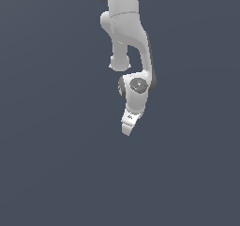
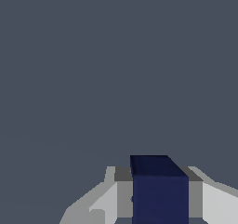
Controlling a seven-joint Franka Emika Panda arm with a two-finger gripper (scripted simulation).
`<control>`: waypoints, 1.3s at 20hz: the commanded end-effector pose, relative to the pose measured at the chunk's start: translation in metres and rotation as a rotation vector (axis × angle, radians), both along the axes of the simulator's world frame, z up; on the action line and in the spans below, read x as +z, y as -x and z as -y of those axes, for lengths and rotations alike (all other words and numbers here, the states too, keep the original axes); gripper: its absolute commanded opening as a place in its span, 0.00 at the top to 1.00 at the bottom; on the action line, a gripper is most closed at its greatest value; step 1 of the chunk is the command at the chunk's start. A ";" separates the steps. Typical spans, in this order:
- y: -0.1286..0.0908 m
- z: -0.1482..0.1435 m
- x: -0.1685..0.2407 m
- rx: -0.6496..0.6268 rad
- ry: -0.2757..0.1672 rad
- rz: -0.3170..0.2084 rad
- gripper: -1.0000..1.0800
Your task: Pick up the object and move it to a goal position.
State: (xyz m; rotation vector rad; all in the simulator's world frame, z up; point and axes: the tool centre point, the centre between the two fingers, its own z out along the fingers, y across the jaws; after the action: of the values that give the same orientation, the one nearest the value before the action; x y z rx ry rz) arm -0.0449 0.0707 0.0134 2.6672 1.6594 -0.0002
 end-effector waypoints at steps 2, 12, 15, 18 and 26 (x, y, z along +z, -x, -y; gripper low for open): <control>0.000 0.002 0.002 0.000 0.000 0.000 1.00; -0.004 0.030 0.046 0.000 0.000 0.000 1.00; -0.006 0.045 0.070 0.001 0.000 0.000 1.00; -0.009 0.062 0.099 0.001 0.000 0.000 1.00; -0.017 0.115 0.184 0.003 -0.003 0.000 1.00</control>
State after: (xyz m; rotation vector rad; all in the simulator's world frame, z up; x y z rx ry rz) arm -0.0285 -0.0342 0.1808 2.6669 1.6624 0.0018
